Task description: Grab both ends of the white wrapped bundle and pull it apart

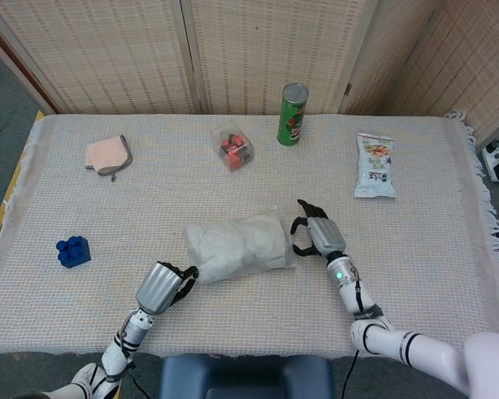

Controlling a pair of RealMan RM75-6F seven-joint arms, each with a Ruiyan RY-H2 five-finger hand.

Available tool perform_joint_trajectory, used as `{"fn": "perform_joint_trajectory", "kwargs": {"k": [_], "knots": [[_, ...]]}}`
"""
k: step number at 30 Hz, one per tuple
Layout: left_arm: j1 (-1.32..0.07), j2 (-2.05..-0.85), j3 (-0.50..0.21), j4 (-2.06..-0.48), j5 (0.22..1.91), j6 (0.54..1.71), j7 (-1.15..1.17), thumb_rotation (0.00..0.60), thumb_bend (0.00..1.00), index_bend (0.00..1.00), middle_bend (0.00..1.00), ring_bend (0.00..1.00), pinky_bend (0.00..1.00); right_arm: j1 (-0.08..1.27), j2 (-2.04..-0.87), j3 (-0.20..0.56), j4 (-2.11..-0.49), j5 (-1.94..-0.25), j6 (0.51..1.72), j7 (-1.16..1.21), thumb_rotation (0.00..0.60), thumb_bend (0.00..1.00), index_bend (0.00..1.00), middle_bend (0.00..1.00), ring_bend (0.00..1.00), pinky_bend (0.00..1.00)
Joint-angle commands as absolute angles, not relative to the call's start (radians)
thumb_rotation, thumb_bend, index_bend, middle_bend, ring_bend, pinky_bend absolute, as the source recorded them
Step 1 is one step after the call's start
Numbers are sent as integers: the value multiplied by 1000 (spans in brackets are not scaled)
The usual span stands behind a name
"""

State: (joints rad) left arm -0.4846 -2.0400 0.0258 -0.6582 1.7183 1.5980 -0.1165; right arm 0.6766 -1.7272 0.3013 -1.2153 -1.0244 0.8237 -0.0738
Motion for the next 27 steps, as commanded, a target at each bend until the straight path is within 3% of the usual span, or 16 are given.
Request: {"fn": "perform_joint_trajectory", "kwargs": {"k": [1,10,18,27], "knots": [[-487,-2040,25,-659,1719,1599,-115,600,553,727,1000,1000,1000,688,-1743,305,-1199,-1012,816,-71,600,251,467,0,0,0],[-491,-2038,19,-658,1714,1593,-111,600,552,727,1000,1000,1000,719,-1788,307,-1160,-992,796,-59,600,274,488,0,0,0],[-492,-2039,18,-654,1712,1592,-115,600,551,727,1000,1000,1000,730,-1810,310,-1135,-976,787,-45,600,503,629,0,0,0],[-493,-2035,11,-639,1703,1587,-117,600,550,727,1000,1000,1000,722,-1805,306,-1115,-971,793,-32,600,585,720,20,0,0]]}}
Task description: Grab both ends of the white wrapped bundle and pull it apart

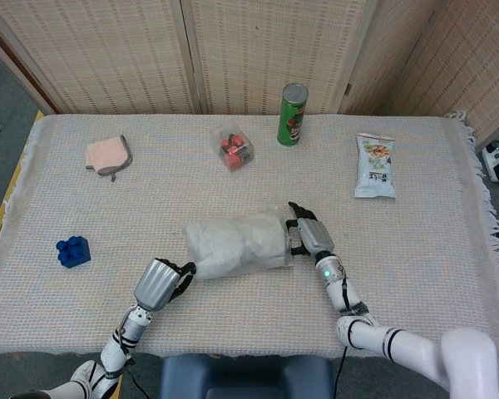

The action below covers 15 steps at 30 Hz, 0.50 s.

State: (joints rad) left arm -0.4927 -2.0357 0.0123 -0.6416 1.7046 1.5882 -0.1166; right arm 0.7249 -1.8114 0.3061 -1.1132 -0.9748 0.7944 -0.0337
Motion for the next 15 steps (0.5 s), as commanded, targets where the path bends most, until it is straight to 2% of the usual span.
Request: {"fn": "perform_joint_trajectory", "kwargs": {"k": [1,7,15], "knots": [[-493,-2034,10,-635,1701,1586,-117,600,550,727,1000,1000,1000,720,-1799,307,-1119,-970,793,-30,600,586,721,22,0,0],[-494,-2026,-2,-602,1687,1581,-128,600,551,726,1000,1000,1000,694,-1727,306,-1171,-975,808,-23,600,593,726,27,0,0],[-480,-1993,-14,-538,1661,1580,-160,600,552,727,1000,1000,1000,634,-1565,303,-1300,-998,861,-17,600,593,726,32,0,0]]}}
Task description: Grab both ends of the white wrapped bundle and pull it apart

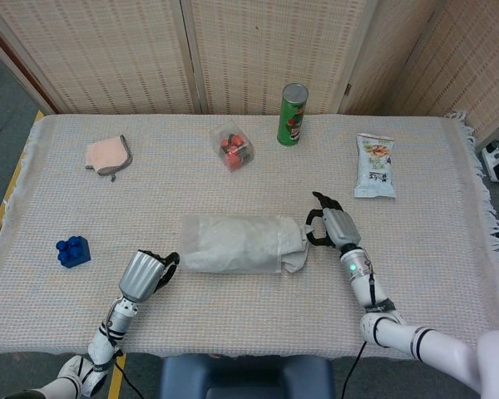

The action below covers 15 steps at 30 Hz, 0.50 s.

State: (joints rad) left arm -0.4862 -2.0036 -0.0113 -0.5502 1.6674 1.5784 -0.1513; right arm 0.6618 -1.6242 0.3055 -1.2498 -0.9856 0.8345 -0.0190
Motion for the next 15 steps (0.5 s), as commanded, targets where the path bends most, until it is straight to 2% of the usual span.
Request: {"fn": "perform_joint_trajectory", "kwargs": {"k": [1,8,15], "knots": [[-477,-1988,-15,-532,1658,1581,-164,600,551,727,1000,1000,1000,626,-1545,301,-1315,-1002,869,-19,600,594,726,33,0,0],[-446,-1937,-24,-498,1631,1593,-190,600,550,727,1000,1000,1000,558,-1392,294,-1420,-1024,933,-6,600,593,726,35,0,0],[-403,-1891,-32,-478,1599,1596,-213,600,551,727,1000,1000,1000,502,-1286,294,-1434,-1018,977,18,600,593,726,37,0,0]]}}
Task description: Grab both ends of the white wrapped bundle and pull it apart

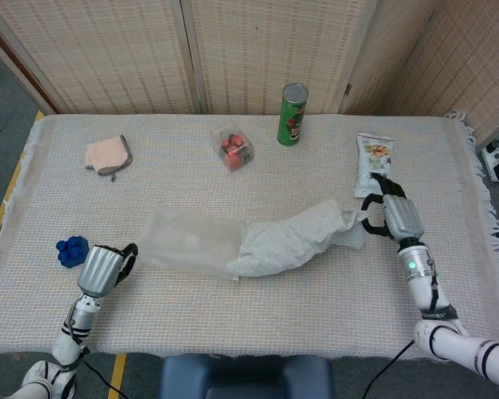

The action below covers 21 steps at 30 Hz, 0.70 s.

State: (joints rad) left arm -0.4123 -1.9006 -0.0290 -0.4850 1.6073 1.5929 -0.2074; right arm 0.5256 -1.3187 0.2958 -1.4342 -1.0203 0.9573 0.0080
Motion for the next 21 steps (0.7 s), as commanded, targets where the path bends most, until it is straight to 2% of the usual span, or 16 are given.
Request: {"fn": "perform_joint_trajectory", "kwargs": {"k": [1,6,8,10,12,13,14,15,17,18,21], "knots": [[-396,-1885,-35,-471,1593,1599,-217,600,551,727,1000,1000,1000,493,-1274,295,-1422,-1013,983,23,600,593,726,37,0,0],[-374,-1866,-33,-463,1584,1600,-246,600,545,716,1000,1000,1000,469,-1241,301,-1394,-992,955,97,600,592,725,39,0,0],[-371,-1864,-20,-471,1597,1604,-244,600,490,630,1000,1000,1000,461,-1236,294,-1392,-1022,954,130,600,569,709,39,0,0],[-374,-1859,-12,-499,1604,1597,-230,600,402,503,1000,1000,1000,452,-1234,285,-1400,-1063,957,171,600,511,620,28,0,0],[-378,-1845,-5,-549,1607,1578,-206,600,299,341,994,994,1000,447,-1226,273,-1414,-1095,953,197,600,436,372,7,0,0],[-380,-1832,-2,-586,1609,1565,-191,600,241,232,952,968,1000,446,-1218,265,-1423,-1109,948,197,600,397,201,0,0,0],[-384,-1808,1,-647,1610,1550,-170,600,209,159,879,930,1000,445,-1204,253,-1439,-1126,945,186,600,362,78,0,0,0],[-387,-1787,2,-700,1610,1540,-151,600,195,119,799,887,1000,444,-1191,244,-1454,-1141,947,172,600,337,26,0,0,0],[-389,-1720,6,-855,1601,1500,-98,600,187,71,608,733,955,440,-1153,217,-1497,-1177,957,116,600,252,0,0,0,0],[-389,-1683,10,-935,1594,1475,-72,600,188,59,554,669,911,436,-1134,207,-1523,-1190,965,89,600,217,0,0,0,0],[-391,-1550,14,-1199,1559,1402,16,600,189,24,351,388,579,410,-1059,171,-1631,-1217,1003,-12,600,138,0,0,0,0]]}}
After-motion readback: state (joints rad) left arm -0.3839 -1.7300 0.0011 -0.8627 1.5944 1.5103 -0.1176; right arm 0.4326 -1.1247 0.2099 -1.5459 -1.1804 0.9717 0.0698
